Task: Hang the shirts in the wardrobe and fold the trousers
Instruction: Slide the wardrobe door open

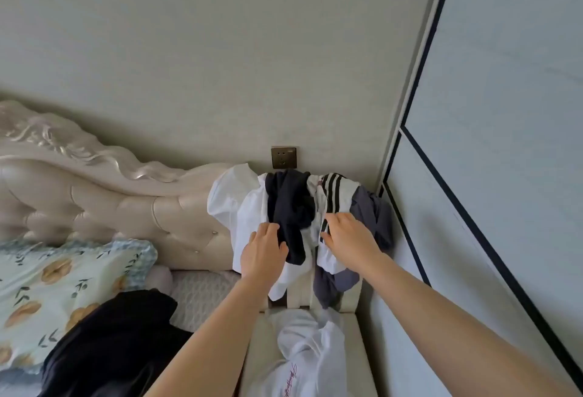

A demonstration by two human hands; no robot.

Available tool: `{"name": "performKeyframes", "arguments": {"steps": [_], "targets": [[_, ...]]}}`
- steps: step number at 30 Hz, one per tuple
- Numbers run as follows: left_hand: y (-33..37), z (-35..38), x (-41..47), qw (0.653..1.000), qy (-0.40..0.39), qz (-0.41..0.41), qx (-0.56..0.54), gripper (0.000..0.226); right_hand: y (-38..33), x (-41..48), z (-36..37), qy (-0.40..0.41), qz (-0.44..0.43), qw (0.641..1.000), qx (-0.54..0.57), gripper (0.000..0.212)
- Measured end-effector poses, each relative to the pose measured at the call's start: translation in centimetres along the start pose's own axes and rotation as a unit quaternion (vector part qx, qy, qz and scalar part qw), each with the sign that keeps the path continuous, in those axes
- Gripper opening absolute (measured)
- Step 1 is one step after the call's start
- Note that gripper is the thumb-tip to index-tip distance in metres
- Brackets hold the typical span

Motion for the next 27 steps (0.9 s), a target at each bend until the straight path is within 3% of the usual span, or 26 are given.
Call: {"name": "performKeyframes", "arguments": {"steps": [9,13,16,20,24,27], "targets": [[-4.5,5.5,7.4,0.984,-0.063,-0.091,-0.141,0.090,-3.2,8.7,3.8,-0.046,-0.062,0.997,-0.007,0.059],[-5.7,6.7,8.7,0.984,-0.083,-0.099,-0.121,0.103,-3.9,10.3,5.1,-0.033,-0.065,0.996,-0.056,0.037],[-6.5,6.6,9.5,0.989,-0.071,-0.083,-0.096,0.078,-4.3,11.2,5.3,-0.026,-0.063,0.996,-0.064,0.023],[-7.5,5.7,10.4,0.981,-0.059,-0.096,-0.159,0.018,-5.3,12.5,3.5,-0.014,-0.048,0.998,-0.030,0.014],[-7.7,3.2,12.0,0.970,-0.047,-0.103,-0.215,0.012,-5.6,14.4,1.0,-0.018,-0.024,0.999,0.022,0.012],[-7.7,0.0,14.0,0.971,-0.003,-0.081,-0.224,0.011,-5.5,16.4,-1.3,-0.035,0.022,0.991,0.126,0.014]]}}
Point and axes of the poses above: each hand's wrist, its own x-axis towards the middle knuckle, its own z-axis out of the palm, y = z × x, the point moved 6 cm from there along x, towards the middle knuckle, and after that the axes turned 15 degrees about z, right-handed, at the moved point
